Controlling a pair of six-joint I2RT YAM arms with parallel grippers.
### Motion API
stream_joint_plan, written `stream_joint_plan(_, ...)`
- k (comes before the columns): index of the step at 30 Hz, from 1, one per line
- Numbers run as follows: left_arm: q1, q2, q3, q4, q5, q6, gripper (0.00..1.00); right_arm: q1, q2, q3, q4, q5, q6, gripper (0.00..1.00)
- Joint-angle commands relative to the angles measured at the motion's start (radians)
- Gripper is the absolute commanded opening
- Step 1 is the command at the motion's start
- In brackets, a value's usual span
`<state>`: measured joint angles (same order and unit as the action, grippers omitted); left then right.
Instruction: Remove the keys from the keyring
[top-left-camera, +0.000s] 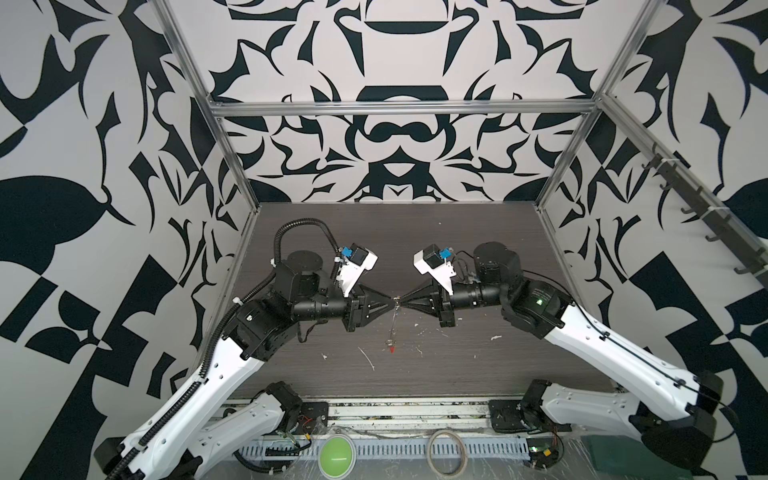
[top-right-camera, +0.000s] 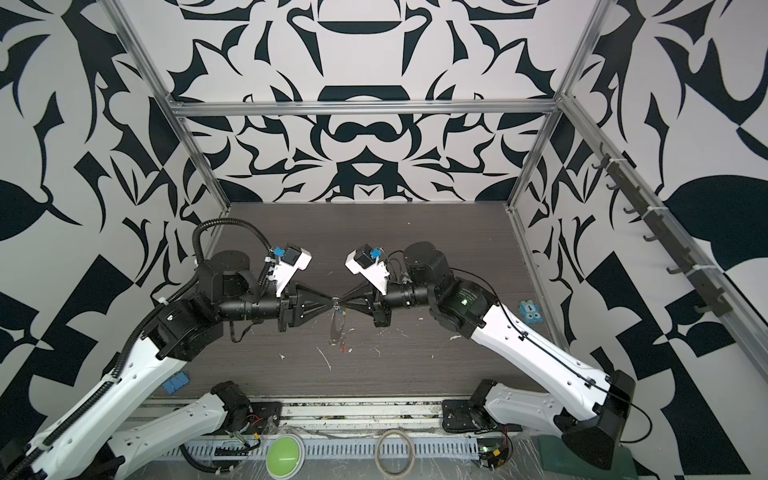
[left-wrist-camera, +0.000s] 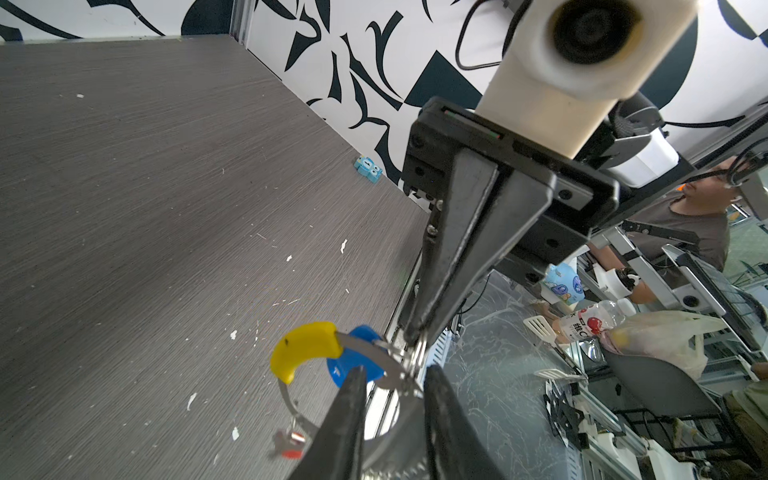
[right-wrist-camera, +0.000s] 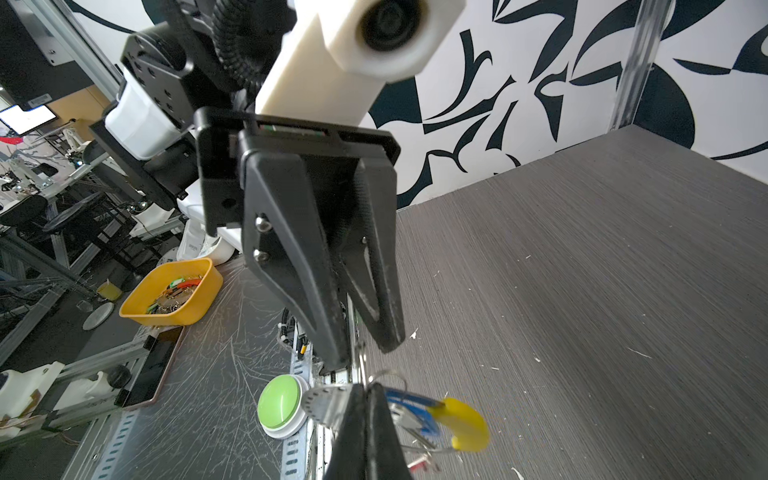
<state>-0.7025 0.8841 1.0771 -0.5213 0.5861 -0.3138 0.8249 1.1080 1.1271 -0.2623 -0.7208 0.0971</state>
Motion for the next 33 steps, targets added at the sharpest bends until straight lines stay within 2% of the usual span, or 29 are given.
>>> stream_joint_plan(1, 0.001, 0.008, 0.038, -0.035, 0.029, 0.028, 0.28, -0.003, -0.007, 0.042, 0.038, -0.026, -0.013, 0.00)
stream_joint_plan(9, 0.001, 0.021, 0.046, -0.032, 0.055, 0.030, 0.19, -0.003, -0.009, 0.035, 0.044, -0.019, -0.011, 0.00)
stream_joint_plan(20, 0.001, 0.019, 0.050, -0.028, 0.059, 0.027, 0.14, -0.003, -0.010, 0.030, 0.051, -0.013, -0.010, 0.00)
stream_joint_plan(27, 0.001, 0.023, 0.055, -0.023, 0.060, 0.022, 0.00, -0.003, -0.016, 0.021, 0.066, -0.010, -0.004, 0.00)
stream_joint_plan(33, 0.001, 0.015, 0.057, -0.023, 0.058, 0.022, 0.00, -0.003, -0.024, 0.017, 0.078, 0.007, 0.000, 0.00)
